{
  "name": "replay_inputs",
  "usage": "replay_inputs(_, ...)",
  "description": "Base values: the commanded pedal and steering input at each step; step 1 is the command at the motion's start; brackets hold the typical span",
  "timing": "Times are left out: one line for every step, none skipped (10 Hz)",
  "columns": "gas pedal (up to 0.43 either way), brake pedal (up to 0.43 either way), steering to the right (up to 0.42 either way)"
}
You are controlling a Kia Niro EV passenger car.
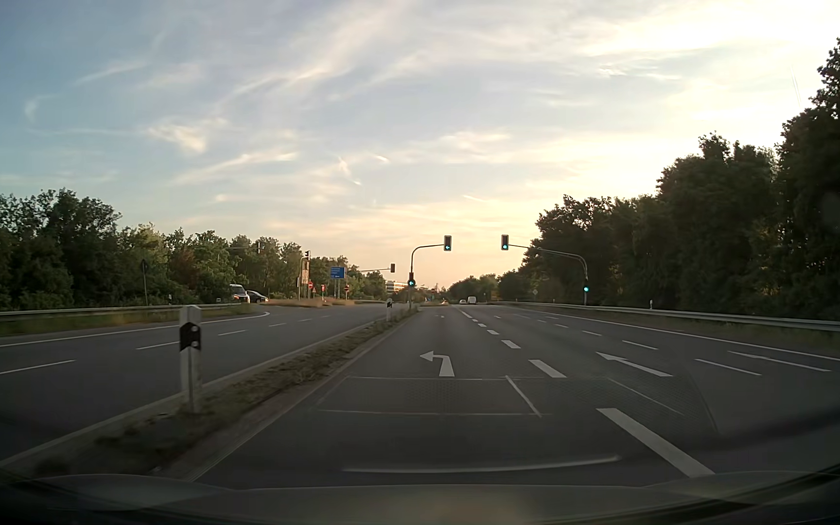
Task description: Follow the waypoints while adhering to traffic rules and regulations
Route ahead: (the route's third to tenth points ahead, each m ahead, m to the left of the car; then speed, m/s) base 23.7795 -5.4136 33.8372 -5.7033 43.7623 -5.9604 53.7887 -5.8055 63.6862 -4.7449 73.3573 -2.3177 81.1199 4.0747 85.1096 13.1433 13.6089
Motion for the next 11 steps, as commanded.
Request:
replay_inputs(0.000, 0.122, 0.017)
replay_inputs(0.000, 0.122, 0.016)
replay_inputs(0.000, 0.122, 0.016)
replay_inputs(0.000, 0.122, 0.013)
replay_inputs(0.000, 0.122, 0.009)
replay_inputs(0.000, 0.116, 0.006)
replay_inputs(0.000, 0.116, 0.006)
replay_inputs(0.000, 0.116, 0.007)
replay_inputs(0.000, 0.116, 0.007)
replay_inputs(0.000, 0.122, 0.007)
replay_inputs(0.000, 0.122, 0.007)
